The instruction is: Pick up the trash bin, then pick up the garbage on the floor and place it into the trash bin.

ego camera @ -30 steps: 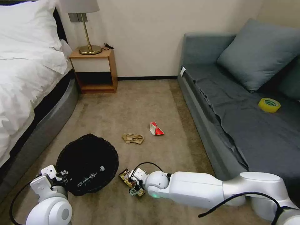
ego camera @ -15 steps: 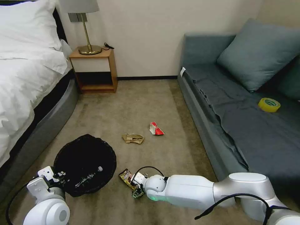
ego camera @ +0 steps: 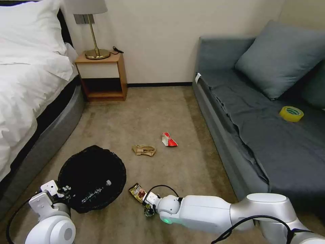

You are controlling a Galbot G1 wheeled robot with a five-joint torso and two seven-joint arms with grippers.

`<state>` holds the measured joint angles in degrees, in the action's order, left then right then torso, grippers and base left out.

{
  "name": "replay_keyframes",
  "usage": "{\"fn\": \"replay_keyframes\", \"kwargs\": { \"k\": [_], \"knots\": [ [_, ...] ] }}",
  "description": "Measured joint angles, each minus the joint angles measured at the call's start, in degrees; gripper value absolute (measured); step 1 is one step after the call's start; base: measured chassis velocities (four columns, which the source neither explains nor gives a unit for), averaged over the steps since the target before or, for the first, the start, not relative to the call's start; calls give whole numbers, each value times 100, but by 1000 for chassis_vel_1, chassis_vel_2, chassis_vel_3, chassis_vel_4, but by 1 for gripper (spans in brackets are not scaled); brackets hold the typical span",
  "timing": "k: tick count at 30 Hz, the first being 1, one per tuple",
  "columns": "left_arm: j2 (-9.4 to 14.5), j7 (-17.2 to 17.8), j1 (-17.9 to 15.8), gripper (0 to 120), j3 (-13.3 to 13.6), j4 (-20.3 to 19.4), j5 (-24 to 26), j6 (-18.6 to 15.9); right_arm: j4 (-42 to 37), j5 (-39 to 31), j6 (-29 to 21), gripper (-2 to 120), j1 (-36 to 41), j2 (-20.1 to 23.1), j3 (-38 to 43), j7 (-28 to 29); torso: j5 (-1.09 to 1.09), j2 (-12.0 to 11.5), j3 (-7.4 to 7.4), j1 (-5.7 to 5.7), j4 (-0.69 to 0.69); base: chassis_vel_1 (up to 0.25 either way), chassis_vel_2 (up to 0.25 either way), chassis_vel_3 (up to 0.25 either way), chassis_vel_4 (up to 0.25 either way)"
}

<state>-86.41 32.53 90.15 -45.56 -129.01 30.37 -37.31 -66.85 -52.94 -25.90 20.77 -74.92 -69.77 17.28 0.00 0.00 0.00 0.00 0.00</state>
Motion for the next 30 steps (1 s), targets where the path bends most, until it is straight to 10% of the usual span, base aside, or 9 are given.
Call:
{"fn": "replay_keyframes", "kwargs": {
  "k": [18,30],
  "knots": [
    [6,-12,-61,3,49,80,-33,8,-39,103,203,0,-26,123,30,-57,0,1,0,0,0,0,0,0,0],
    [31,-16,-93,3,36,91,-21,8,-598,45,309,0,-204,583,356,36,2,0,0,0,2,0,0,0,0]
  ]
}}
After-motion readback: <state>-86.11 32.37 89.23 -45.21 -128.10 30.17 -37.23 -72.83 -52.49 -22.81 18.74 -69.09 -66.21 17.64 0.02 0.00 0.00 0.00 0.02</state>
